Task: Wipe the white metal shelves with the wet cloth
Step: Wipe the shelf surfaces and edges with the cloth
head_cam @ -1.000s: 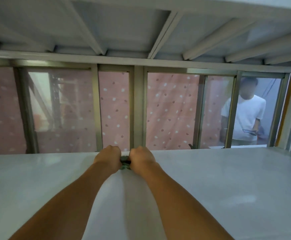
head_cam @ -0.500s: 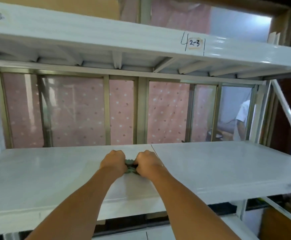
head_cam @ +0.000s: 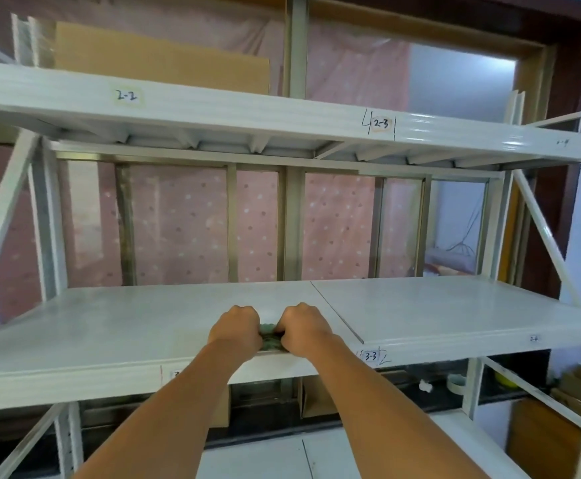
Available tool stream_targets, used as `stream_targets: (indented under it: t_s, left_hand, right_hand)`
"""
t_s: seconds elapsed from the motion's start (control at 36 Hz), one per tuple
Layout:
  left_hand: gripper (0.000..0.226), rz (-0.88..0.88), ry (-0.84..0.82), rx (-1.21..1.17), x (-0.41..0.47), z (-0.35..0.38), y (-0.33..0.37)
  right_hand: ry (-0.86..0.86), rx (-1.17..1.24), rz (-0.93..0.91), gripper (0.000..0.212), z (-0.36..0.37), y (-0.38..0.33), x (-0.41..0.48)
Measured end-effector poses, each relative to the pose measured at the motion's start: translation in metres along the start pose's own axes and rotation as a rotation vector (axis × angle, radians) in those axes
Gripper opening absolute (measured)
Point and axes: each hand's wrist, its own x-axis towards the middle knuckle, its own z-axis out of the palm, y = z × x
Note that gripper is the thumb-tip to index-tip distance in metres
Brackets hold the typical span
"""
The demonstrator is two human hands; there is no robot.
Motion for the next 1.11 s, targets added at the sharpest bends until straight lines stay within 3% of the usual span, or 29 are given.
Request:
stream_targets:
  t_s: [0.56,1.11]
  left_hand:
    - [0.007,-0.008,-0.03,0.042,-0.003,-0.013,-0.029]
    - [0.006,-0.12,-0.009,0.078,0.112,0.009,-0.09]
  right_hand:
    - [-0.021,-0.02,-0.038,0.024,0.0,-0.037,0.0]
    - [-0.025,0.044,-0.12,0.031,0.046,-0.057,0.136]
